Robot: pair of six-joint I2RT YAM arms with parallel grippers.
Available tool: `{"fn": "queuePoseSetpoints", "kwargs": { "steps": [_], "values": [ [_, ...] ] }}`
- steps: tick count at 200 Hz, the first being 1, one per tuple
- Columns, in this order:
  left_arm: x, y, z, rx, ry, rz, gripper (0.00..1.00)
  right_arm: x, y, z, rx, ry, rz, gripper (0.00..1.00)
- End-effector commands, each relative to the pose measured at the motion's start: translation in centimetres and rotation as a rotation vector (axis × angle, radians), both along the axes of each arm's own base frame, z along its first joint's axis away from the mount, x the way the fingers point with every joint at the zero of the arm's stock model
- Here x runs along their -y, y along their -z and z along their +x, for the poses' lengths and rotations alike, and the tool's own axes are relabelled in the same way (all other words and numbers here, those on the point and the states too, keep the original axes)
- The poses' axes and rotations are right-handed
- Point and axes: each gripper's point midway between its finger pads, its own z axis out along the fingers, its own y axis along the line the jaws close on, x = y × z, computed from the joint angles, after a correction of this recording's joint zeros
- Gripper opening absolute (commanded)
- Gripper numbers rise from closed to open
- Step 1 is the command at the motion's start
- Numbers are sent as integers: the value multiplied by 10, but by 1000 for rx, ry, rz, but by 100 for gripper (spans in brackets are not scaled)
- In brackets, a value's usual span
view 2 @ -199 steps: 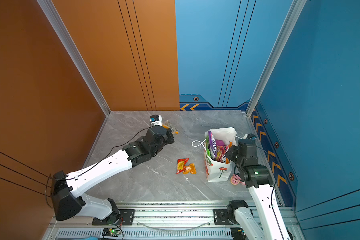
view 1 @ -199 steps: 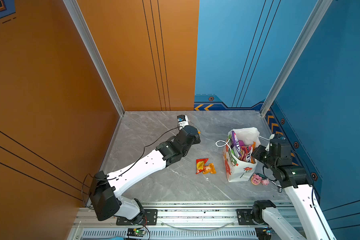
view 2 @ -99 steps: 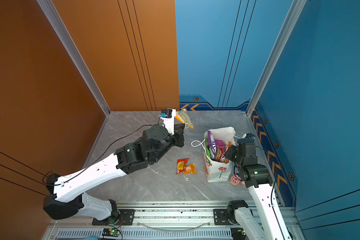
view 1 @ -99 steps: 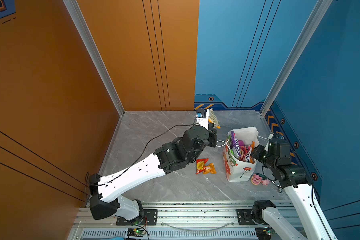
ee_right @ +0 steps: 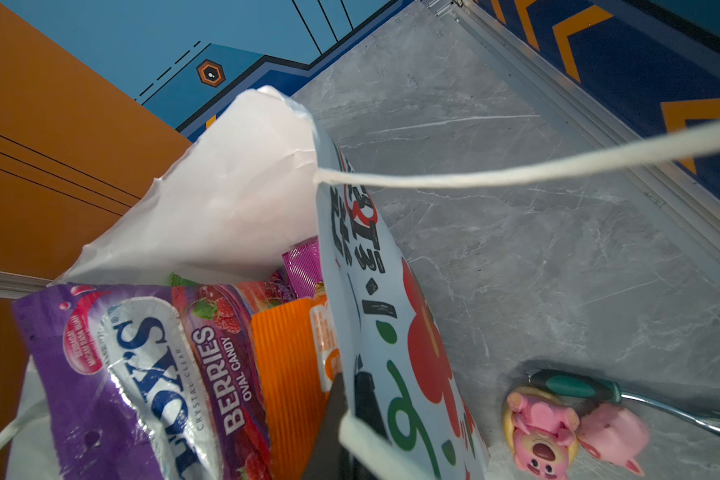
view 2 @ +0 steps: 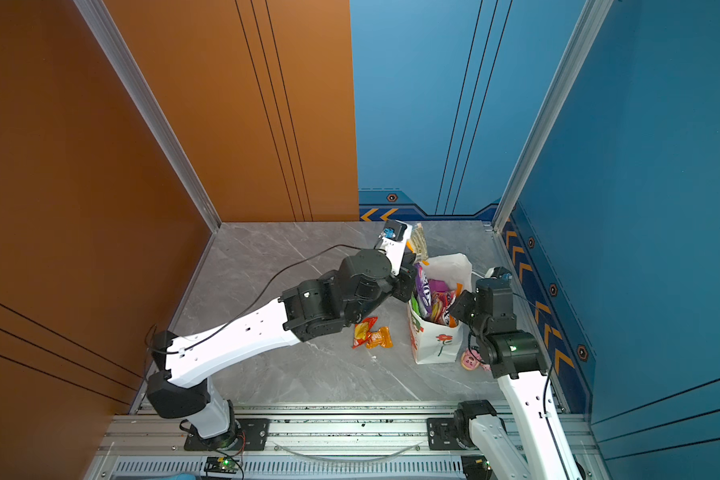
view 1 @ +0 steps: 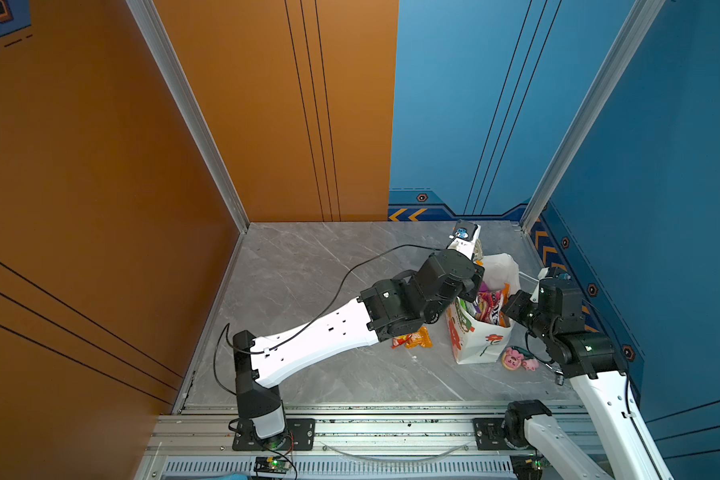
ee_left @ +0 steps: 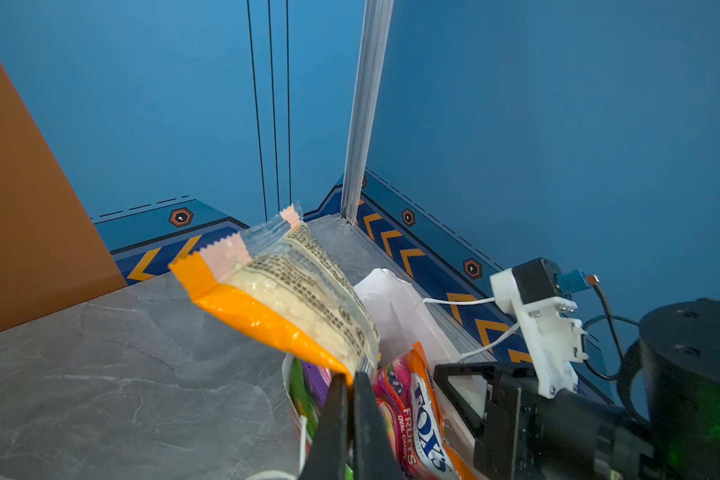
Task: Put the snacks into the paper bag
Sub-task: 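Lower the clear-orange packet into the white bag with the left gripper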
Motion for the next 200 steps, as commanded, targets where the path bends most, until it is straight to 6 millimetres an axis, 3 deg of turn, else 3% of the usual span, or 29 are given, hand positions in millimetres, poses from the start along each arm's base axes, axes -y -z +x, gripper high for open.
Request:
{"fn": "queuePoseSetpoints", "kwargs": {
  "steps": [1,52,200],
  "values": [
    [9,1,-6,8,17,50,0,-2,1,-5,-8,-3,8,5],
    [36,29,-2,-31,29,119,0,0,0,-8,-1,1,6,5],
    [56,106,39,-175,-52,239,0,0,1,-7,1,-1,2,5]
  ]
}}
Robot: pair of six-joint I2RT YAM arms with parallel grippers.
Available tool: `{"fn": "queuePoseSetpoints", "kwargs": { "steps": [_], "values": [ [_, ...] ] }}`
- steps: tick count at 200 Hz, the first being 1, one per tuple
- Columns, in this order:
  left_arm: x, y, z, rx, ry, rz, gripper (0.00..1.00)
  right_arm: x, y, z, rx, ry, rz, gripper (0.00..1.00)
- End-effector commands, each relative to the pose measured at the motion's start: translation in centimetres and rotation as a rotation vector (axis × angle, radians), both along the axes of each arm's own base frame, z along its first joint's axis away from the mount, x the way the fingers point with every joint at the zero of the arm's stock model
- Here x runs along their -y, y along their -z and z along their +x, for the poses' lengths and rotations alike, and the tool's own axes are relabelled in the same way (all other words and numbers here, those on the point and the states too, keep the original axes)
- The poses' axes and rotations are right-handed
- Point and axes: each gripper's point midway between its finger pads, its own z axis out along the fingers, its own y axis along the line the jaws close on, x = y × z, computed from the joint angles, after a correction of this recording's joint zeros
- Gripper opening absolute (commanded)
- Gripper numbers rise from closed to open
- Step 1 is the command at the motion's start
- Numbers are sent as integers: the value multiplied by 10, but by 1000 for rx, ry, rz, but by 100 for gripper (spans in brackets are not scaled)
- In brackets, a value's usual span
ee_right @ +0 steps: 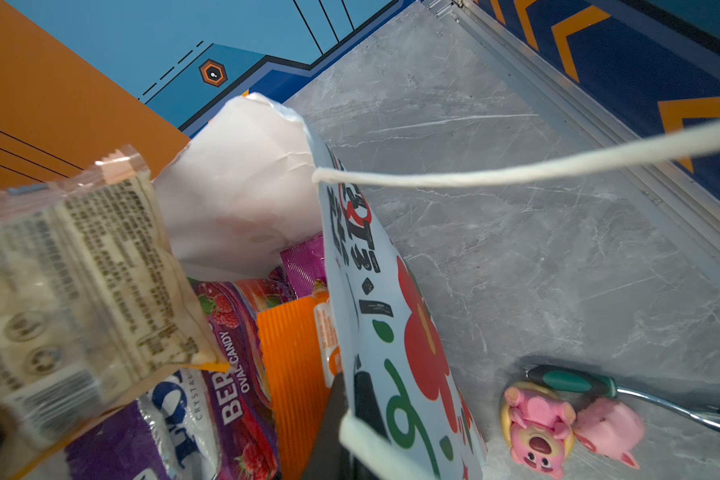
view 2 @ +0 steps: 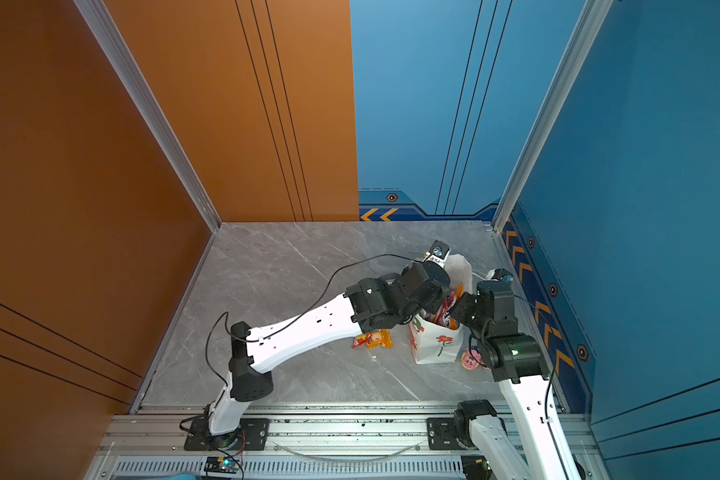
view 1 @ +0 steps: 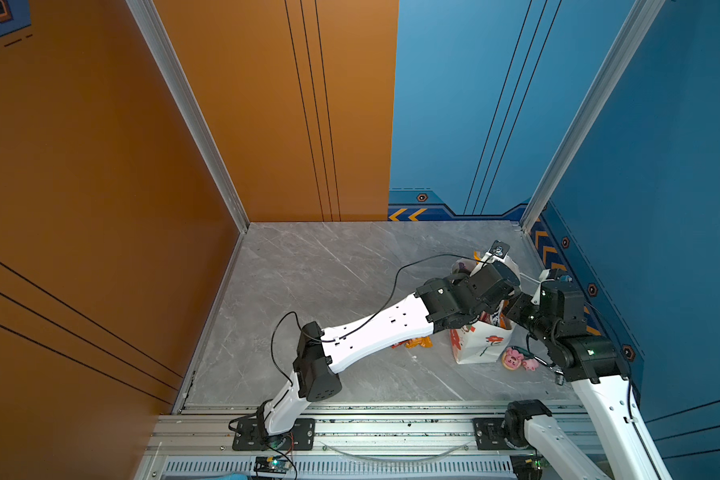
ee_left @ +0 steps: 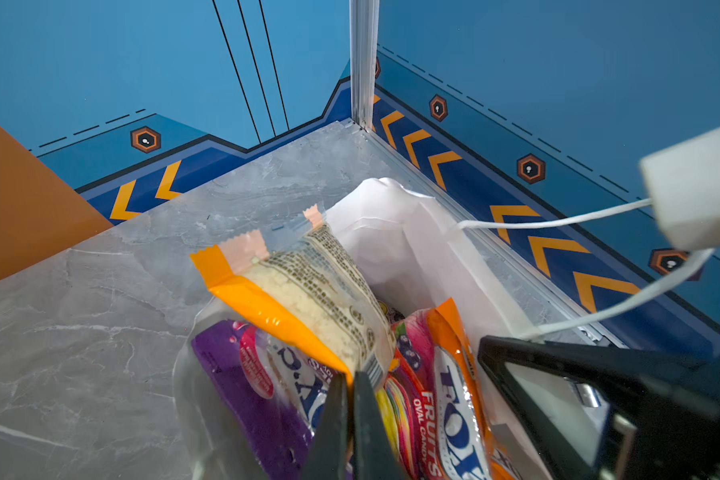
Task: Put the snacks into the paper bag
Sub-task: 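Lower the clear-orange packet into the white bag with the left gripper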
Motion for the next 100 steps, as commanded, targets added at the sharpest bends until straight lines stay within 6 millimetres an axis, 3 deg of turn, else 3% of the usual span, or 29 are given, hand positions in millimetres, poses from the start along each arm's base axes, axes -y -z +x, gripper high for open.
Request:
{"fn": "queuePoseSetpoints", "kwargs": {
  "steps": [1,100],
  "values": [
    [-2,2,9,-35,-24,-18,0,0,2,-2,-4,0,2,5],
    [9,29,19,-128,-17,-4,0,-1,1,2,-2,-2,4,5]
  ]
}}
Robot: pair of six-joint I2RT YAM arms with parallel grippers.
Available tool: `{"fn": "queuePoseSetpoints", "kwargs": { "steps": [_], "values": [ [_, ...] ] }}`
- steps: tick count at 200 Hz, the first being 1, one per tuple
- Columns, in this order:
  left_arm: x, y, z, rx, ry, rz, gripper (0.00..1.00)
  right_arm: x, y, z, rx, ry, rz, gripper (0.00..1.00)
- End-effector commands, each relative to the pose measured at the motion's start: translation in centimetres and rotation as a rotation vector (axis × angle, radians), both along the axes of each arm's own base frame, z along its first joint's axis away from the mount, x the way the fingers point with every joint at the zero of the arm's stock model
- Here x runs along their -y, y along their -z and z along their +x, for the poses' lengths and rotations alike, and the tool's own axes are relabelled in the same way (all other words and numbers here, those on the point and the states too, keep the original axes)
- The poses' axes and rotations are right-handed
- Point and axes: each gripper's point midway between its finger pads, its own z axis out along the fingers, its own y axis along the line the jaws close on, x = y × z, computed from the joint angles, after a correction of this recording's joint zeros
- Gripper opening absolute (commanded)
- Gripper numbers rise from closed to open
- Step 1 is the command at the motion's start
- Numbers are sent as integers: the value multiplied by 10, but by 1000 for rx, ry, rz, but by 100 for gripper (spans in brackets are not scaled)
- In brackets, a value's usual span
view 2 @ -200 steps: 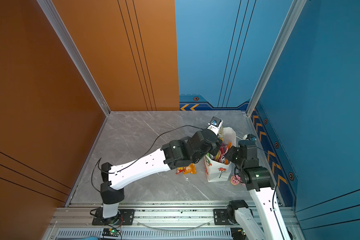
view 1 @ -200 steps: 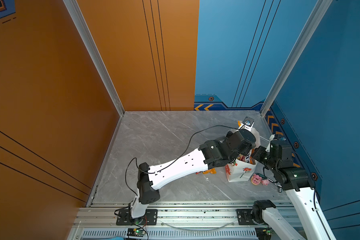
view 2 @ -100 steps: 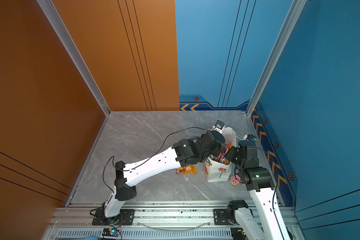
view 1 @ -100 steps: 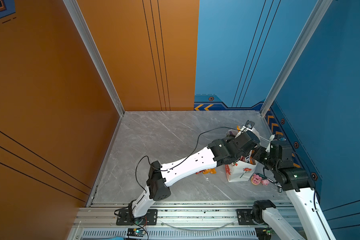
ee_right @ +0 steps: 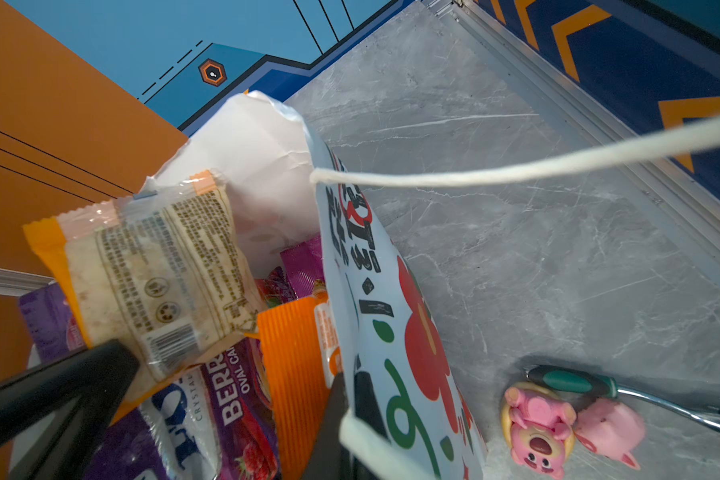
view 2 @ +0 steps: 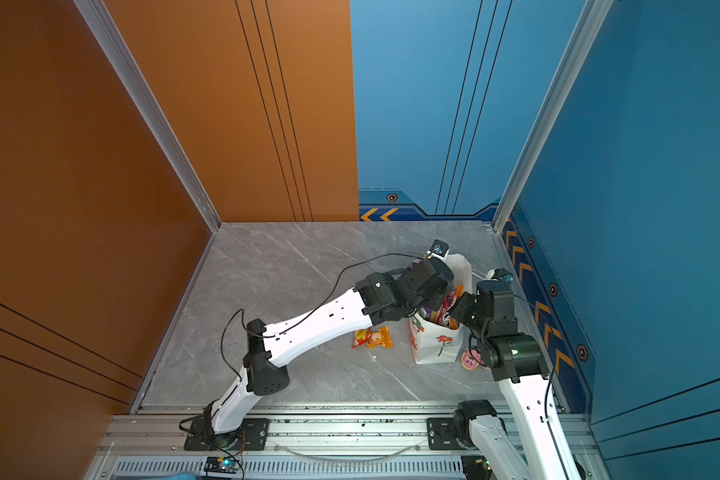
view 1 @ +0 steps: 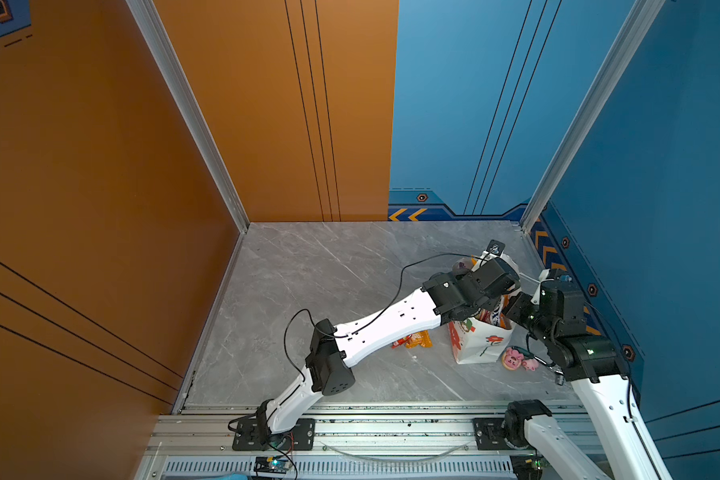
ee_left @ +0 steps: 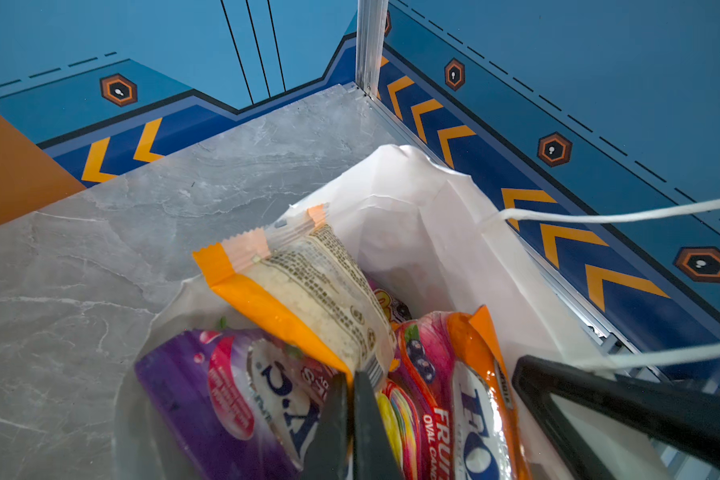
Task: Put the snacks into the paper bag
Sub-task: 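Lower the clear-orange packet into the white bag with the left gripper, then open the left gripper to release the packet inside the white bag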
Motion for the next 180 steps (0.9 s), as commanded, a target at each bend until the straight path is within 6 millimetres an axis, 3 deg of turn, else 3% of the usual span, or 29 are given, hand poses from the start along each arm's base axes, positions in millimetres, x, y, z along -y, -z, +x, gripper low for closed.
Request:
{"fn": "queuePoseSetpoints", "kwargs": {
  "steps": [1,46,75,117,141,180],
  "values": [
    [-1,1,5,-34,-1,-13,0,-1,1,1,1,-2,4,5],
    [0,7,8,-57,1,-4,0,-1,1,2,-1,-3,3,5],
    [-1,2,6,-58,10,-15,0,-2,2,2,-4,-4,3,5],
    [-7,-11,-2,-56,32,-15,21,-1,4,1,-8,-3,4,5],
    [-22,-27,-8,-44,25,1,32,-1,4,1,-8,-2,1,5],
    [-49,-51,-14,-10,-11,1,41,-2,5,2,-10,-4,8,5]
  ]
}}
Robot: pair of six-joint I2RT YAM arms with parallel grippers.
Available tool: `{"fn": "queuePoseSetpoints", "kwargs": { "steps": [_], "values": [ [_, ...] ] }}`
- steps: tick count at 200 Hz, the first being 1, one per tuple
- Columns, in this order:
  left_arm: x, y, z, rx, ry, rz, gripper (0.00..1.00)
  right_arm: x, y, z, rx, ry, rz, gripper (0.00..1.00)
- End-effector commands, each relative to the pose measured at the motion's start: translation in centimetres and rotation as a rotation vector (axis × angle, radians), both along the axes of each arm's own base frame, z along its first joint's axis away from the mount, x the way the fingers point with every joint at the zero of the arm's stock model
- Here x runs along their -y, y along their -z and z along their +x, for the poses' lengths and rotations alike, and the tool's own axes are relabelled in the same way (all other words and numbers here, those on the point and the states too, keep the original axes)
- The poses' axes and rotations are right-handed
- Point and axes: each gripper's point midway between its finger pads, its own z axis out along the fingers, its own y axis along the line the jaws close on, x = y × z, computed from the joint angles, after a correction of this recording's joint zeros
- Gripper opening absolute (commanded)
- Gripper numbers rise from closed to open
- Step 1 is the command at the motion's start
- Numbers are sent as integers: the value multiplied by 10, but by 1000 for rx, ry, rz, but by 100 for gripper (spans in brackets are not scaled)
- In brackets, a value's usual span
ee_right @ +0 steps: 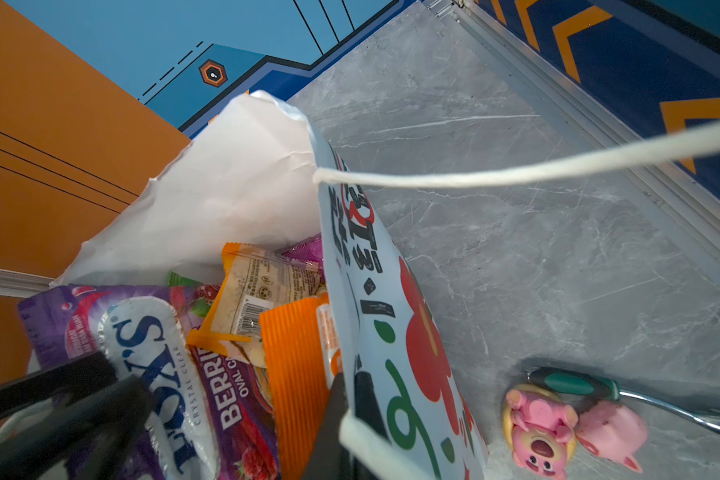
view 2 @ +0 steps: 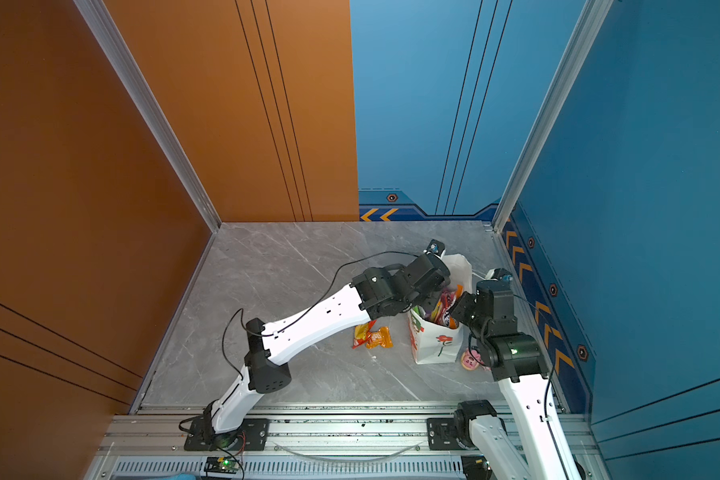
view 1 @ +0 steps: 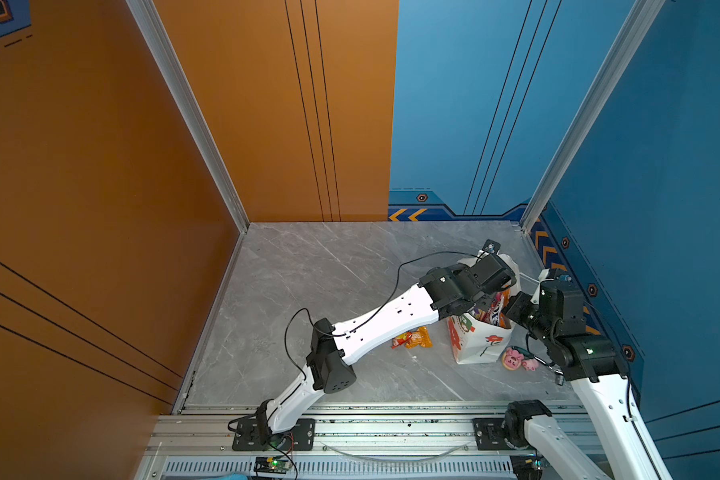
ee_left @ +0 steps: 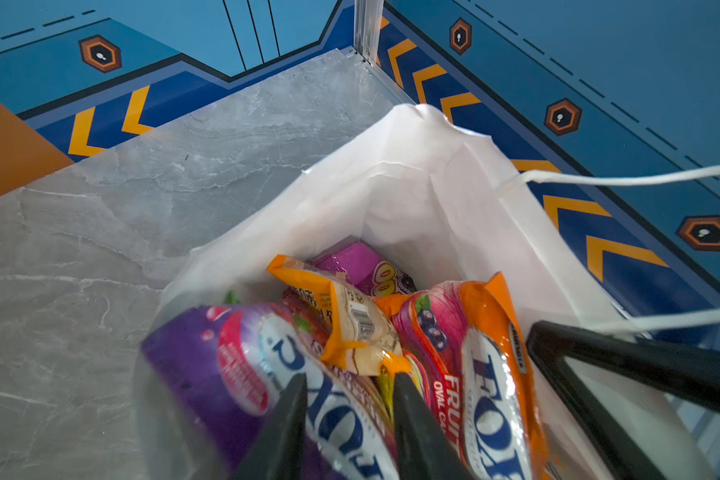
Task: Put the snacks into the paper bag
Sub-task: 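Open the left gripper to release the packet inside the white bag, then lift the left gripper out of the bag and move it toward the red packet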
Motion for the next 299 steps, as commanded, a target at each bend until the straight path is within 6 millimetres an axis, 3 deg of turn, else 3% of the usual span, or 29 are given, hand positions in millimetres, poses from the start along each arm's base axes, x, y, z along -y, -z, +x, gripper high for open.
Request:
{"fn": "queuePoseSetpoints", "kwargs": {
  "steps": [1,41,77,116,170,210,244,299],
  "values": [
    [-30,-46,-9,49,-27,-36,42,-2,5,1,-12,-3,8,5],
    [-59,-60,-20,55,-61,-15,53,-2,4,0,-11,-6,5,5],
    [-73,-31,-9,-30,-112,31,56,-3,3,0,-9,-7,12,5],
    [-66,-2,-2,-131,-107,35,55,-4,3,-2,-12,-10,12,5],
    [-50,19,2,-184,-87,35,51,-5,5,0,-15,-16,13,5],
    [-49,24,7,-180,-117,37,35,-7,6,3,-20,-28,16,5],
    [-48,23,12,-175,-129,28,14,-11,8,9,-31,-45,21,5],
    [-80,-12,25,-55,-247,15,0,-27,3,24,-31,-95,29,5]
  ]
}}
